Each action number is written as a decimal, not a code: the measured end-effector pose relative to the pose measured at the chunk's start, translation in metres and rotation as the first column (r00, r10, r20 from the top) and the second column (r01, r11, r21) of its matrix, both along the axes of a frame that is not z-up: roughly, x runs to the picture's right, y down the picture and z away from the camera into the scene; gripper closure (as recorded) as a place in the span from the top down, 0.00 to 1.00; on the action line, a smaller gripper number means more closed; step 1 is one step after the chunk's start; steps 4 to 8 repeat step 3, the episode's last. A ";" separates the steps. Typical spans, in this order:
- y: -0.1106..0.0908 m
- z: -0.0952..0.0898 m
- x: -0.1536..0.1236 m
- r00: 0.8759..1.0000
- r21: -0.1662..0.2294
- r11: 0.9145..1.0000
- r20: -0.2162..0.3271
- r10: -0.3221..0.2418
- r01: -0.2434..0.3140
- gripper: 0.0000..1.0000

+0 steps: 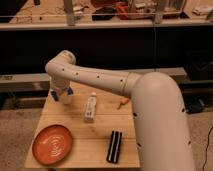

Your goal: Place the white sponge in the ceramic cup

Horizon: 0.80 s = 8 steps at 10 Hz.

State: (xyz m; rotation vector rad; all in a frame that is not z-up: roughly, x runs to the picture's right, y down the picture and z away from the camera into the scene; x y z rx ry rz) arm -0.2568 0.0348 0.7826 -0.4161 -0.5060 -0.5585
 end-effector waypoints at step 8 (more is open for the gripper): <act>0.002 0.001 -0.001 1.000 -0.008 1.000 0.004 -0.007 0.007 0.80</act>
